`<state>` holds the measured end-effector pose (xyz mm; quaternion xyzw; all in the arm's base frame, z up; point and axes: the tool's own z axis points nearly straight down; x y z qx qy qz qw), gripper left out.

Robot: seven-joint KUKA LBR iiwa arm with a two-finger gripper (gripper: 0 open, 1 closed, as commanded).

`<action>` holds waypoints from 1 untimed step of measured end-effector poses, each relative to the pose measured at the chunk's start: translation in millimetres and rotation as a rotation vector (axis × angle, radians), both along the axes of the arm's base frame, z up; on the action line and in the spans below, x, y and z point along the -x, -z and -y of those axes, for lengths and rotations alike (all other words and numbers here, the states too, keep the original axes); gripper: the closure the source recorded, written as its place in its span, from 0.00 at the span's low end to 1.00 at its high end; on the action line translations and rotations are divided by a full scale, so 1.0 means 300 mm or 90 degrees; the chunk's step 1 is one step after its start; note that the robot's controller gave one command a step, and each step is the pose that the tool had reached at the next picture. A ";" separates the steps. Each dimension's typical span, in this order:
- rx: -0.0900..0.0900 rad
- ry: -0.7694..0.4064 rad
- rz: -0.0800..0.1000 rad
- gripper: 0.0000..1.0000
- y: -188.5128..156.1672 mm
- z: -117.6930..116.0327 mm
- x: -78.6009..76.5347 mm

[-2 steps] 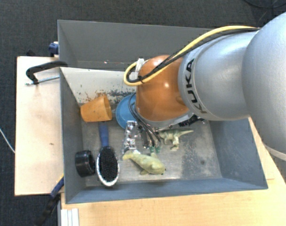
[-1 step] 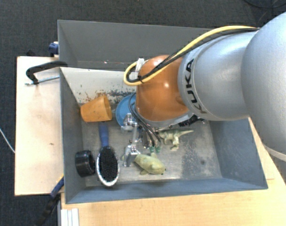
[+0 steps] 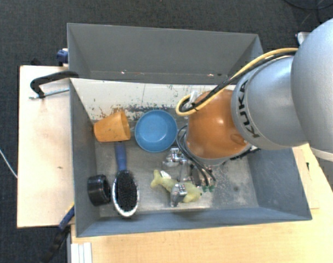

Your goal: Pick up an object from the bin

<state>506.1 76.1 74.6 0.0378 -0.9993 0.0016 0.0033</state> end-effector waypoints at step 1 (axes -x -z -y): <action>-0.003 -0.003 0.003 1.00 -0.010 -0.017 -0.003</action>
Offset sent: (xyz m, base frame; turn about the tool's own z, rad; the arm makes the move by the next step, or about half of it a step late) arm 0.0000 0.0000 0.0000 0.0000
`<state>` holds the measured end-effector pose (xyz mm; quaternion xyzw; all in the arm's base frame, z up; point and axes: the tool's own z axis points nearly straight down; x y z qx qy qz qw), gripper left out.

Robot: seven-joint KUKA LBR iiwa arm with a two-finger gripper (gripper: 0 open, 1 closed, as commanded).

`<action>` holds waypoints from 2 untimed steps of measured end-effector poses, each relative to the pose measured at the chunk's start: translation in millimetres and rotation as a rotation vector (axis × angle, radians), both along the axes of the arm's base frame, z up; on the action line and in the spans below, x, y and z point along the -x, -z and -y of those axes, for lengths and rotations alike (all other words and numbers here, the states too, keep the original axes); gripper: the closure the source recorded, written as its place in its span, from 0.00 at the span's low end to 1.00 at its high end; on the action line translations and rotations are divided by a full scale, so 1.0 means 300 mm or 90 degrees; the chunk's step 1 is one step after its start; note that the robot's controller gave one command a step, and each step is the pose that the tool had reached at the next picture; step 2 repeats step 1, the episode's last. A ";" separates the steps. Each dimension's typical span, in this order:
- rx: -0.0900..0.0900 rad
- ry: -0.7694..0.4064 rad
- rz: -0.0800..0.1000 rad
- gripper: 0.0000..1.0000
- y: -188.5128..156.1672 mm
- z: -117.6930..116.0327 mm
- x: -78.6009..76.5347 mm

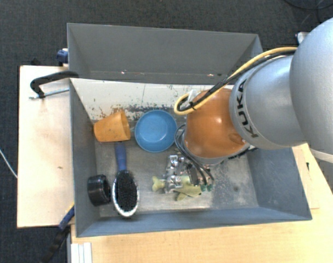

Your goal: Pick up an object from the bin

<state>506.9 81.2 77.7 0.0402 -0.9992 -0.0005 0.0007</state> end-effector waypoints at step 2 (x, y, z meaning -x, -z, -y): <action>-0.001 0.017 0.010 1.00 -0.411 0.028 0.004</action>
Offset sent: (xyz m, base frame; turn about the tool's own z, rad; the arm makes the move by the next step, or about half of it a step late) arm -0.0040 -0.0092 0.1180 0.0271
